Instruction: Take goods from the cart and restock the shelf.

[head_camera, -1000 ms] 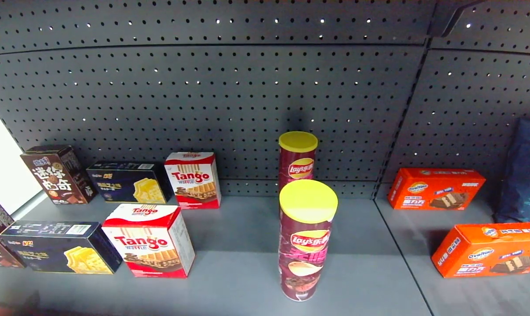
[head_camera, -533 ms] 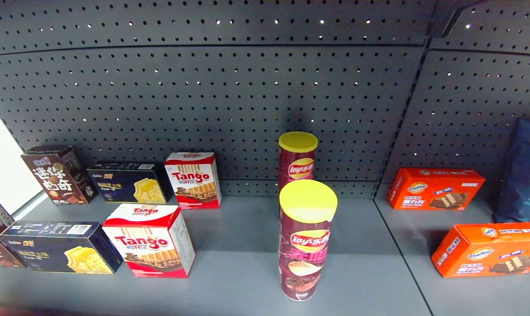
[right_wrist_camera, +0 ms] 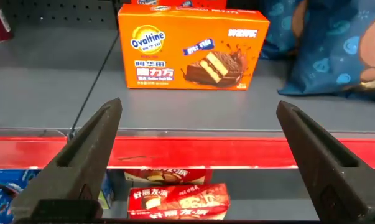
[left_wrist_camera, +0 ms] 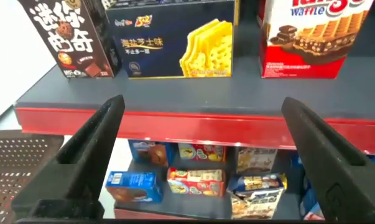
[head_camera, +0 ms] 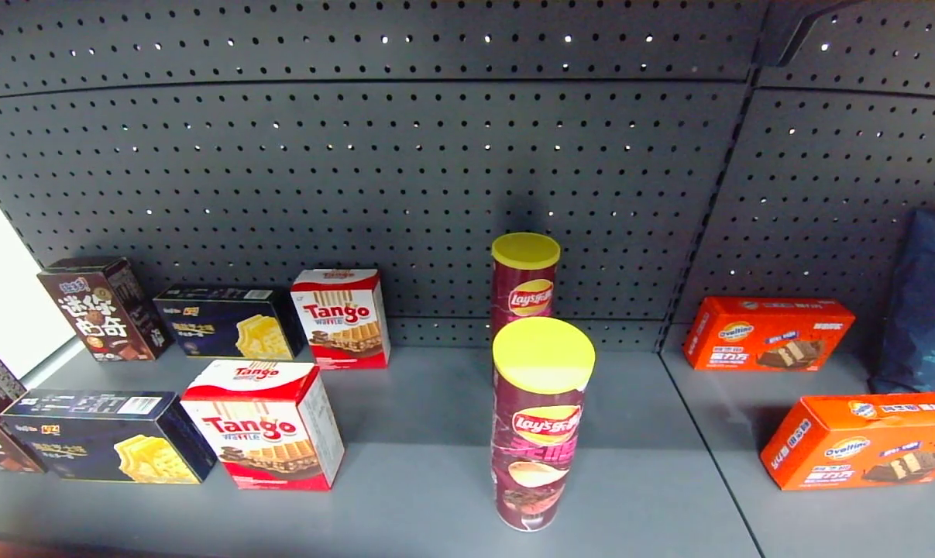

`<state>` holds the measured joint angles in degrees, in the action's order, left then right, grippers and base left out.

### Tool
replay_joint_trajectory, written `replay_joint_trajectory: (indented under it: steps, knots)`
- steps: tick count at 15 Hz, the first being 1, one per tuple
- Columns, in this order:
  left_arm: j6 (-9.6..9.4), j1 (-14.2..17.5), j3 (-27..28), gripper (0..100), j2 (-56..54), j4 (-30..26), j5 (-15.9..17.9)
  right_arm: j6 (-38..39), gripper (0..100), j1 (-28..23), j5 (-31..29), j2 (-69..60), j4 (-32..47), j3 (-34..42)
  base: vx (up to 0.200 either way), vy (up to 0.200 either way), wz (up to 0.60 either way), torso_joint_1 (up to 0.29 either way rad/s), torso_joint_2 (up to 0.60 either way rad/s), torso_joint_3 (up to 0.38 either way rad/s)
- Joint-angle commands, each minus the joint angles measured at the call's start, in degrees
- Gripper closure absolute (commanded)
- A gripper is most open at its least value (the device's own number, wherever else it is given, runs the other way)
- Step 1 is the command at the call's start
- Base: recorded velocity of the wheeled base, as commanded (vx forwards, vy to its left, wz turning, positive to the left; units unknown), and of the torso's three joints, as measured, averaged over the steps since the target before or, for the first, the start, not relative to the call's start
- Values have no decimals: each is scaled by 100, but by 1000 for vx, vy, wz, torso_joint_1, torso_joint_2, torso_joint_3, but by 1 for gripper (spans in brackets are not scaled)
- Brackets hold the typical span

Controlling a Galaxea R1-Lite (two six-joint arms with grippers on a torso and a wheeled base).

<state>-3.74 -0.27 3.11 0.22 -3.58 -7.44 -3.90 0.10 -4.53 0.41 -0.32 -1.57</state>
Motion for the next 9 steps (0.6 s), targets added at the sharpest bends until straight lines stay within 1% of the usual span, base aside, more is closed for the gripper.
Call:
replay_joint_trajectory:
  steps: [1,3,6,8,9]
  knots:
    - [-12,0,-21,0,-13,16,5,-5,0,-1,14,-41,-3,-1,0,0,0,0,0,0]
    - [14,0,-21,0,-13,16,14,-155,0,-1,32,-41,5,-1,0,0,-600,7,0,5]
    - [23,0,-30,0,-13,16,14,-155,0,-1,84,-41,5,-1,0,0,0,0,0,0]
    - [137,0,-38,0,-13,33,32,-137,0,-1,84,-41,14,-10,0,0,0,0,0,0]
    - [304,0,-74,0,-13,42,23,-137,0,-1,84,-41,14,-10,0,0,0,0,0,0]
